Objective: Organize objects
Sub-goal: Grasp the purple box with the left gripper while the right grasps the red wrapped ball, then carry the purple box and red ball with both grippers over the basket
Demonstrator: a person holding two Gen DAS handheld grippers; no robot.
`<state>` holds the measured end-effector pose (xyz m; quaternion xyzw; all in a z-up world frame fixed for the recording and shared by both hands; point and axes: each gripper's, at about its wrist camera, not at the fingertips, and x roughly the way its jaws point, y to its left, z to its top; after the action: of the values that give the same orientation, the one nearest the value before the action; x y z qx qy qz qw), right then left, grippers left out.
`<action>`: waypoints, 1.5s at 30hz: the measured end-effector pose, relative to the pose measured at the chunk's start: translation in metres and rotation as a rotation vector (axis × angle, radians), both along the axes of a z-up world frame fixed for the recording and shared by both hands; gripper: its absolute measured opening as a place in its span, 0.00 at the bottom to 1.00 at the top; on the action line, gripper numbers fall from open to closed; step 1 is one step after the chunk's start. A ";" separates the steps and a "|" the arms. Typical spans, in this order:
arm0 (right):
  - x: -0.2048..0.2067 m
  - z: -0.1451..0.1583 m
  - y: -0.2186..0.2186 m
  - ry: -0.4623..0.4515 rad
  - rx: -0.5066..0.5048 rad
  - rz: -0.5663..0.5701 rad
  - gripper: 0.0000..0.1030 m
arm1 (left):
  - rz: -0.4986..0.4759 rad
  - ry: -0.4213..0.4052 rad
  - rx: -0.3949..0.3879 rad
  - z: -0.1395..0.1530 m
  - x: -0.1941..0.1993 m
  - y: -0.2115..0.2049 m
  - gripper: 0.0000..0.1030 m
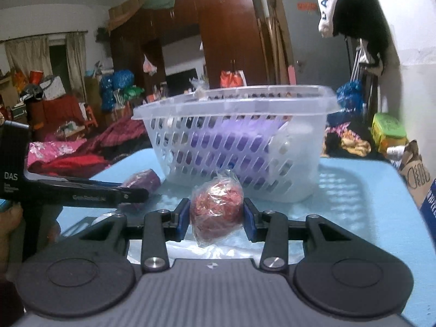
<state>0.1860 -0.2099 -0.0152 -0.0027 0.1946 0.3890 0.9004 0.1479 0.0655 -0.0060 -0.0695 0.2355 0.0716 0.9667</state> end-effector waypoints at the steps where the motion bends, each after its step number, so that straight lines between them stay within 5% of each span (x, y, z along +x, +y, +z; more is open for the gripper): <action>1: -0.001 0.000 -0.004 -0.007 0.013 -0.001 0.42 | 0.004 -0.019 0.002 0.001 -0.003 0.000 0.50; 11: -0.016 0.016 -0.035 -0.185 0.120 -0.031 0.42 | -0.013 -0.210 -0.005 0.032 -0.052 -0.002 0.50; 17: -0.030 0.046 -0.039 -0.296 0.125 -0.071 0.42 | -0.059 -0.339 0.071 0.076 -0.080 -0.024 0.50; 23: -0.037 0.076 -0.029 -0.479 0.083 -0.109 0.42 | -0.072 -0.374 0.133 0.116 -0.064 -0.035 0.50; 29: -0.023 0.094 -0.016 -0.519 0.077 -0.119 0.42 | -0.083 -0.405 0.166 0.145 -0.052 -0.049 0.50; 38: 0.008 0.100 0.002 -0.414 0.061 -0.111 0.42 | -0.102 -0.415 0.232 0.162 -0.021 -0.071 0.50; 45: 0.083 0.082 0.043 -0.109 -0.068 -0.122 0.42 | -0.082 -0.179 0.191 0.134 0.071 -0.047 0.50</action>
<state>0.2689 -0.1671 0.0665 -0.0427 0.1584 0.3257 0.9311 0.2185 0.0182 0.1276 0.0265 0.1430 0.0476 0.9882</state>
